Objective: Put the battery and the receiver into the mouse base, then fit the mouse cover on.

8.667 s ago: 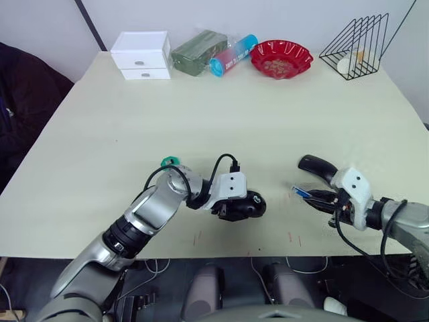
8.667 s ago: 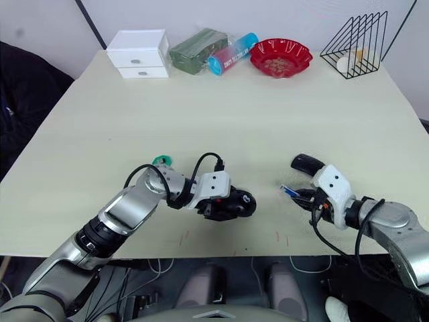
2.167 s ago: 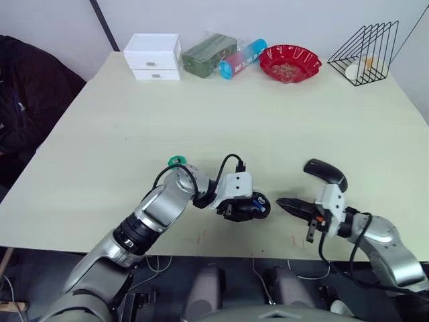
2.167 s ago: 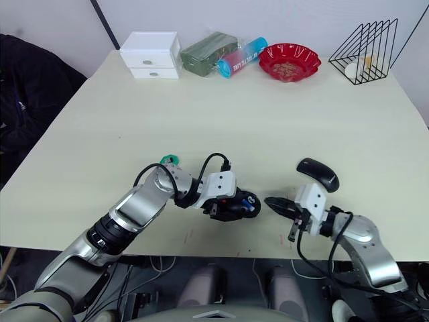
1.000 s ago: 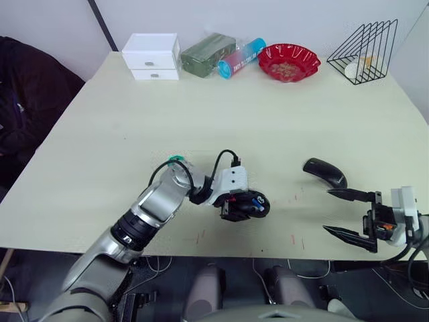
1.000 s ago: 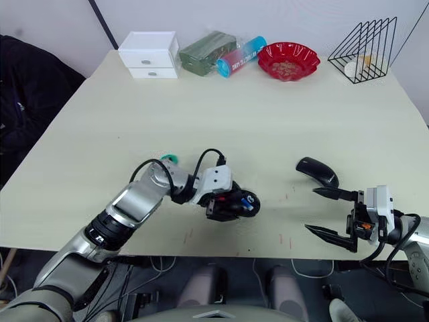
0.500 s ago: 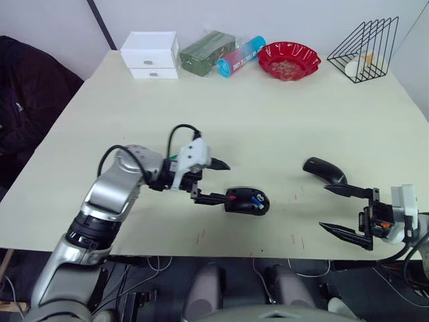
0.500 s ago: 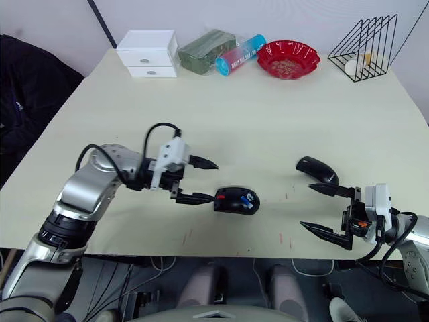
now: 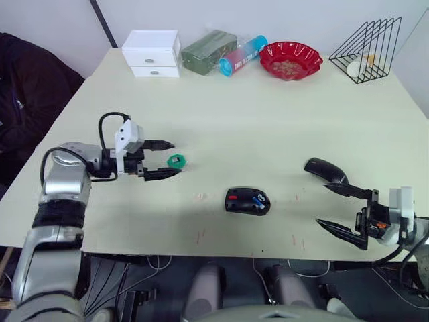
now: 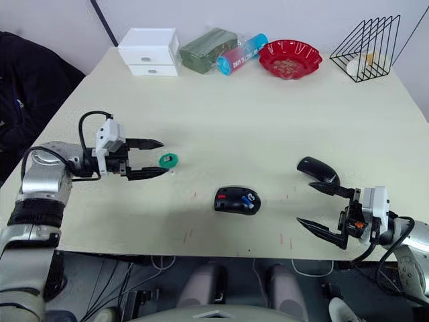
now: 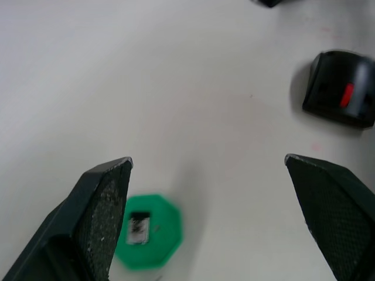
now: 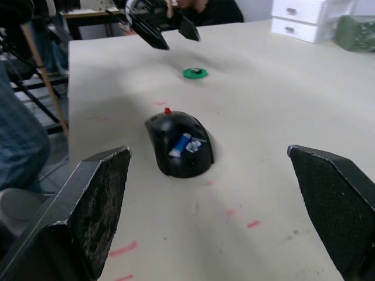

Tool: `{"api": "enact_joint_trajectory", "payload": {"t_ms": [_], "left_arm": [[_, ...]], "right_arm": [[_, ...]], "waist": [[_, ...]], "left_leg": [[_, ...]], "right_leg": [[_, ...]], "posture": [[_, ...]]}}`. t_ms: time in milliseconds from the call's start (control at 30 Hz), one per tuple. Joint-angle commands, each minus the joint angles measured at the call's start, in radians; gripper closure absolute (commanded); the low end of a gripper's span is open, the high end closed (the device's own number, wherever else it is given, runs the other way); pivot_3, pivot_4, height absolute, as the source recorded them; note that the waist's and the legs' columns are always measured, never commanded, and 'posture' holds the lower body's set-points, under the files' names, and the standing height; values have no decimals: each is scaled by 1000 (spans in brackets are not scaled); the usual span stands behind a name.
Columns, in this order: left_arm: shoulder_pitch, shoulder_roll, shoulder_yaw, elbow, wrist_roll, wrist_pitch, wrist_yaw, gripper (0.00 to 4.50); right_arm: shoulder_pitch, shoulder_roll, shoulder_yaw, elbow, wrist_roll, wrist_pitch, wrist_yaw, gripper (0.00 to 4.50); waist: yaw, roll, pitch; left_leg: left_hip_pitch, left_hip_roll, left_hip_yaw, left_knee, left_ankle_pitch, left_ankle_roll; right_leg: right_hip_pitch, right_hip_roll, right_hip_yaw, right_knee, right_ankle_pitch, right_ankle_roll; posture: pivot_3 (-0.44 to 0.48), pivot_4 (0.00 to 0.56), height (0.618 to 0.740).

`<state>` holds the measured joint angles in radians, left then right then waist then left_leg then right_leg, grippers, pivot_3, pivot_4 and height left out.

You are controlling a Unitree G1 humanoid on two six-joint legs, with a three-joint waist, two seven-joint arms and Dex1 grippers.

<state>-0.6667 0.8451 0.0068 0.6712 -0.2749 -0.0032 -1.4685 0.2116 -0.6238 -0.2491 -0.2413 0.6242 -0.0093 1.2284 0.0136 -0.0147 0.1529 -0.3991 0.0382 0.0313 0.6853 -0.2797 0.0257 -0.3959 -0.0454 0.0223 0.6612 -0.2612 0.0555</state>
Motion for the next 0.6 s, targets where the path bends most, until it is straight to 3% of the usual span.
{"api": "enact_joint_trajectory", "payload": {"t_ms": [33, 267, 600], "left_arm": [[-79, 10, 9, 151, 35, -106, -50, 43], [-178, -12, 4, 337, 82, -242, -121, 43], [-259, -72, -4, 508, 164, -317, -74, 43]], "right_arm": [[26, 9, -27, -31, -10, -49, -7, 0], [82, 43, -46, -10, -19, -140, -3, 0], [105, 74, -16, -26, -26, -191, -27, 0]], "waist": [[0, 0, 0], [0, -1, 0], [-2, -1, 1]], "left_leg": [[0, 0, 1, 0, 0, 0], [0, 0, 1, 0, 0, 0], [0, 0, 1, 0, 0, 0]], "right_leg": [[0, 0, 0, 0, 0, 0], [0, 0, 1, 0, 0, 0], [0, 0, 1, 1, 0, 0]], "posture": [[0, 150, 740], [0, 150, 740], [0, 150, 740]]}}
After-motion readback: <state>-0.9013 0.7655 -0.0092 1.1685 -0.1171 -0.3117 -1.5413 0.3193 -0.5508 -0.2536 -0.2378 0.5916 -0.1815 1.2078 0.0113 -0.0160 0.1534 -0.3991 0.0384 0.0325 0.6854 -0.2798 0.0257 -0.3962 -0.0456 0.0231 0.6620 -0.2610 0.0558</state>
